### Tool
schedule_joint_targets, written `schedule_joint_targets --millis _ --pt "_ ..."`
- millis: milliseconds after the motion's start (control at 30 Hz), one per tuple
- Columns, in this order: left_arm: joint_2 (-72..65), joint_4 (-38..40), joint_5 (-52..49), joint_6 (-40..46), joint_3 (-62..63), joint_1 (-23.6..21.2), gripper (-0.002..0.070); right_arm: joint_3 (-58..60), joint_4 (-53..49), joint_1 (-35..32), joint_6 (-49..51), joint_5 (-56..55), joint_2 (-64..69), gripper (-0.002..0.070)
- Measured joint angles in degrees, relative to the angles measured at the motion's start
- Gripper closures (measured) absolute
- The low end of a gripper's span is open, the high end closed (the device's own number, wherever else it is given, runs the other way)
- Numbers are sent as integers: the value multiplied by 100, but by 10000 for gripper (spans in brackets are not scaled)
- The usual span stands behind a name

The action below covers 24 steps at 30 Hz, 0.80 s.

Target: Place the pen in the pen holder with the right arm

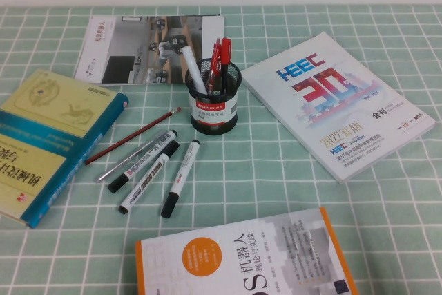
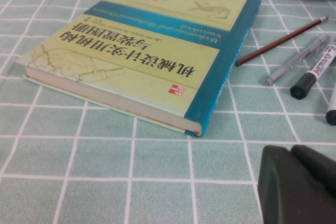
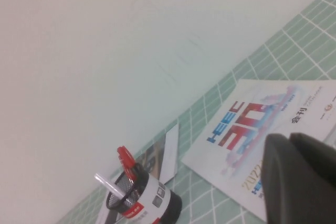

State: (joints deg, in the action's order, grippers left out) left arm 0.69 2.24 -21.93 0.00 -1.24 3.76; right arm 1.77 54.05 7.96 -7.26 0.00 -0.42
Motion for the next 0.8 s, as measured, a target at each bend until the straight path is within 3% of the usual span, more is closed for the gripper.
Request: schedule_joint_targets --millis 367,800 --pt "0 0 0 0 0 0 681 -119 105 0 0 991 166 696" --pt "0 0 0 0 0 0 681 -3043 -873 0 -370 4249 3690 696"
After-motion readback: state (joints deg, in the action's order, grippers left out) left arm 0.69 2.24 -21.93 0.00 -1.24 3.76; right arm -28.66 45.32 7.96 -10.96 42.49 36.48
